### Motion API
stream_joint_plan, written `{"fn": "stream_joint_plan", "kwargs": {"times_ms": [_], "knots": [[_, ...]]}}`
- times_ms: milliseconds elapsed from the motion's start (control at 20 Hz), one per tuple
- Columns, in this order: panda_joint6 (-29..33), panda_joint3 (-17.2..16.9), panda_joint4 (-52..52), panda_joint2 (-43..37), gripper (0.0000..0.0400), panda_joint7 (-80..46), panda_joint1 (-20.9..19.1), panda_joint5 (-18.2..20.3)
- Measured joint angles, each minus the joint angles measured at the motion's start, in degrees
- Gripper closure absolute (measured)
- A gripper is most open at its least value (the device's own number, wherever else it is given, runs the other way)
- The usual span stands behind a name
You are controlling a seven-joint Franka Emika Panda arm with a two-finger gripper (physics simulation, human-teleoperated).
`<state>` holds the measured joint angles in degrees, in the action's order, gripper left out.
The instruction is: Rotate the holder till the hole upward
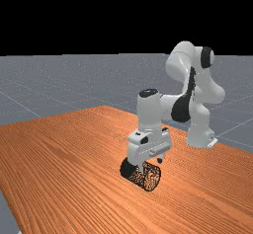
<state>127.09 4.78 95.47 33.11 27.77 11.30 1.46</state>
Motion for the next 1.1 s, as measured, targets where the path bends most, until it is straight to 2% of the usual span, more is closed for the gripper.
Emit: {"fn": "stream_joint_plan", "kwargs": {"times_ms": [100, 200, 300, 400, 500, 550, 600, 650, 850, 1100], "knots": [[-0.6, -0.8, -1.0, 0.5, 0.0, -3.6, 1.5, -0.9], [-5.9, 0.0, -5.6, 3.1, 0.0, -2.0, 1.5, -0.5], [-8.0, 0.2, -8.9, 6.4, 0.0, -1.7, 1.4, -0.2], [-5.8, 0.2, -9.0, 8.8, 0.0, -1.5, 1.4, -0.2], [-0.7, 0.0, -6.2, 9.5, 0.0, -1.6, 1.5, -0.6], [-2.7, -4.9, -7.8, 10.8, 0.0, -7.8, 6.2, -7.2], [-14.4, -9.2, -19.3, 17.4, 0.0, -10.5, 10.3, -12.6], [1.7, -1.5, -4.9, 9.7, 0.0, -4.0, 3.4, -2.7], [-3.8, -5.2, -9.0, 11.7, 0.0, -11.4, 9.9, -8.7], [-9.5, -9.7, -10.6, 12.9, 0.0, -16.7, 15.0, -15.4]]}}
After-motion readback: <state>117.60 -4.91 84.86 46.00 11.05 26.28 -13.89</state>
